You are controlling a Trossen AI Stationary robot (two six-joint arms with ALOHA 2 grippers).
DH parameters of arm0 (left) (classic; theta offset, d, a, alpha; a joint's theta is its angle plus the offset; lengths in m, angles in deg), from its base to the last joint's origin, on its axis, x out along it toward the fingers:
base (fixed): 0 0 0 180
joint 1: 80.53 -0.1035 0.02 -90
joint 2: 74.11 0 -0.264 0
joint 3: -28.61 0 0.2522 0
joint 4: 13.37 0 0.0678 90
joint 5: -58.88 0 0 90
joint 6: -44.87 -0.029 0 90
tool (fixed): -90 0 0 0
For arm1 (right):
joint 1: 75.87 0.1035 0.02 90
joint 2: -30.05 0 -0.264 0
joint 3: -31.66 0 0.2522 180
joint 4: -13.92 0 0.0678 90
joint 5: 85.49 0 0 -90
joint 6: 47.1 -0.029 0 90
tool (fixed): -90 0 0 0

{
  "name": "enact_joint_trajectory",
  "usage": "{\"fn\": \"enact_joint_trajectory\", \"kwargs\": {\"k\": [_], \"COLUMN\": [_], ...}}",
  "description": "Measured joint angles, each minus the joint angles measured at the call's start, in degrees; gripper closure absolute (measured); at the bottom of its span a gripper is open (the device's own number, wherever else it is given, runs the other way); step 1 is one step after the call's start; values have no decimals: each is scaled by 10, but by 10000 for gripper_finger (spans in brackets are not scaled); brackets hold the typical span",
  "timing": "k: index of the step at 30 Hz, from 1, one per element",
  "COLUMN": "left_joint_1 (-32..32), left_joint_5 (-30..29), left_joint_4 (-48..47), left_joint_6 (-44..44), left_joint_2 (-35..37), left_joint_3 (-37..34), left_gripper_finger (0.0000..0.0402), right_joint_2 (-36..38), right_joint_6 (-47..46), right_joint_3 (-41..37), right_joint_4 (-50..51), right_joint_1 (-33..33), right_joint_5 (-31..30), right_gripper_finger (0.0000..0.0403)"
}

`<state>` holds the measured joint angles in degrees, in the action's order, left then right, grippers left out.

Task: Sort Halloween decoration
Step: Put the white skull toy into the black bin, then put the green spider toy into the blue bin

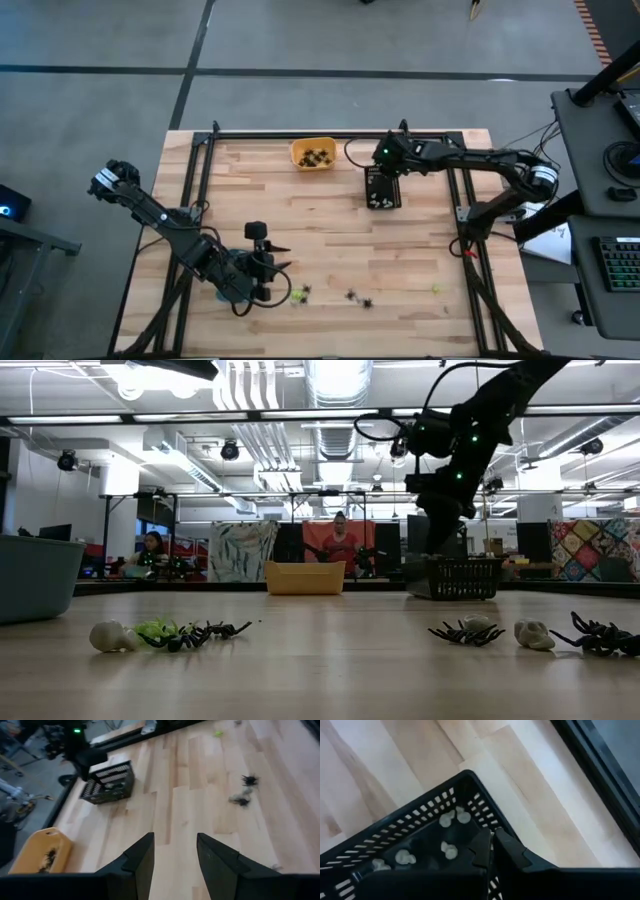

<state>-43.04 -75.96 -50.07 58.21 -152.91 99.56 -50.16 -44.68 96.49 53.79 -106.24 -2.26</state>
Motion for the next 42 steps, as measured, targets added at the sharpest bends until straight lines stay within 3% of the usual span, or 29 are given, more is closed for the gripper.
{"fn": "enact_joint_trajectory", "kwargs": {"k": [4,13,17,20,24,27,29,37,42], "left_joint_1": [-1,-3,-3,-3,-3,-3,-3,-3,-5], "left_joint_5": [-23,-26,-26,-26,-26,-26,-27,-27,-27], "left_joint_4": [1,9,10,11,14,21,24,30,30], "left_joint_6": [0,0,0,0,0,0,0,0,0], "left_joint_2": [0,0,0,0,0,0,0,0,0], "left_joint_3": [0,0,0,0,0,0,0,0,0], "left_gripper_finger": [271,271,271,271,271,271,271,271,271], "right_joint_2": [23,37,39,45,61,76,83,77,51], "right_joint_6": [-10,-27,-45,-87,-153,-215,-256,-378,-535], "right_joint_3": [-11,-16,-11,9,30,35,37,37,36], "right_joint_4": [-1,1,20,57,112,113,113,106,105], "right_joint_1": [0,0,1,9,37,82,127,361,490], "right_joint_5": [0,14,17,67,189,263,282,264,211], "right_gripper_finger": [386,309,296,298,304,305,303,307,308]}}
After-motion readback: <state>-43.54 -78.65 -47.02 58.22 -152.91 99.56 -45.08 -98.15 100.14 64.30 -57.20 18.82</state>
